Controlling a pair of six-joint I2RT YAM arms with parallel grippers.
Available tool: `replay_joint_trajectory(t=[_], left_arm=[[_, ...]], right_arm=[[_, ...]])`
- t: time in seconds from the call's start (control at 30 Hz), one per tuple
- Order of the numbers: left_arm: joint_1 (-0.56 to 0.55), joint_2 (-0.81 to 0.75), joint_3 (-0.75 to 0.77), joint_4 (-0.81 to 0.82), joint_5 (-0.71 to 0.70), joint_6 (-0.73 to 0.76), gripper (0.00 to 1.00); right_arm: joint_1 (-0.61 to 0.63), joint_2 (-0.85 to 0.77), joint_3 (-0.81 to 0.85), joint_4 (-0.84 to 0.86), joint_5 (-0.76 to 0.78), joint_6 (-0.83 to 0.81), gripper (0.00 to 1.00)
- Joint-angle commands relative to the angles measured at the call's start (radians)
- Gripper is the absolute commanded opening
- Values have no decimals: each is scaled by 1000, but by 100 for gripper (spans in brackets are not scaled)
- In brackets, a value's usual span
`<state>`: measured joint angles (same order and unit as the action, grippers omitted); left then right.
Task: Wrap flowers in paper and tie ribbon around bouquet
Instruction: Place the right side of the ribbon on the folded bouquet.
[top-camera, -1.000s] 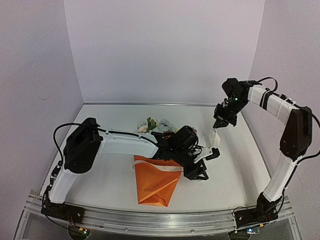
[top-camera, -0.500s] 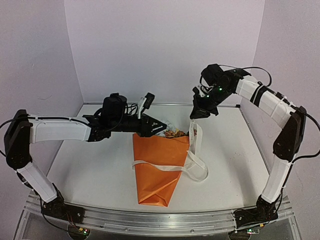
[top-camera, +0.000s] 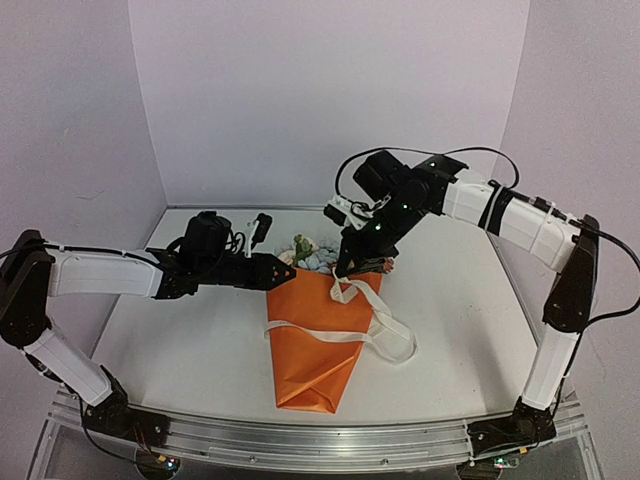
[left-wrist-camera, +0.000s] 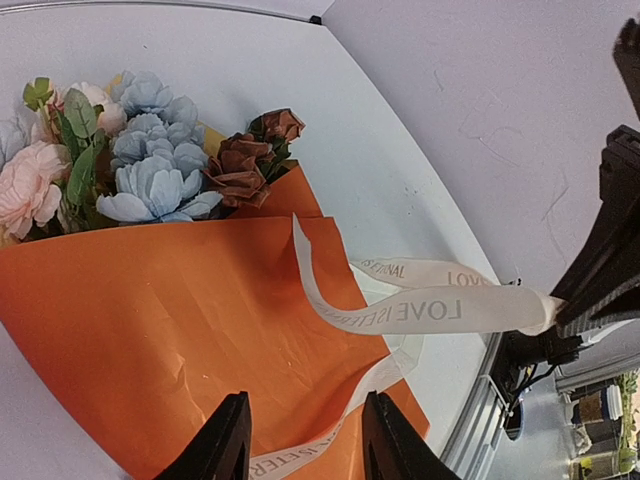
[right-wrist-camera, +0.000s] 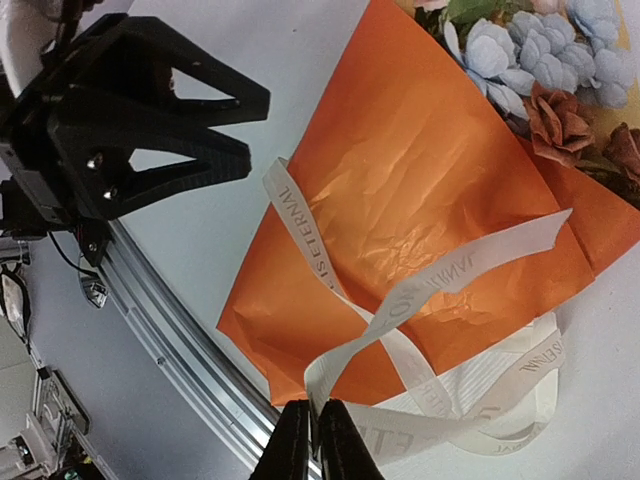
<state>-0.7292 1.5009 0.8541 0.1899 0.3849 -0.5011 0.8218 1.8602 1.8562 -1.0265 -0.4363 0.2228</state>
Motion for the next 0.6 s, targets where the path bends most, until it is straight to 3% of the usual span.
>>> replay_joint_trajectory(t=[0.0,0.33,0.4,0.57], left_arm=[[7,12,25,10,-11,-31,39],[21,11,34,-50,-22,-20,34],[23,11,34,-63,-17,-19,34],[24,9,26,-94,1,-20,33]], right_arm=[[30,-55,34,43,-43,-60,9],[33,-79,-152,27,-103,-96,15],[34,-80,-190,16,-39,-88,23],[32,-8,-81,-45,128,60,44]])
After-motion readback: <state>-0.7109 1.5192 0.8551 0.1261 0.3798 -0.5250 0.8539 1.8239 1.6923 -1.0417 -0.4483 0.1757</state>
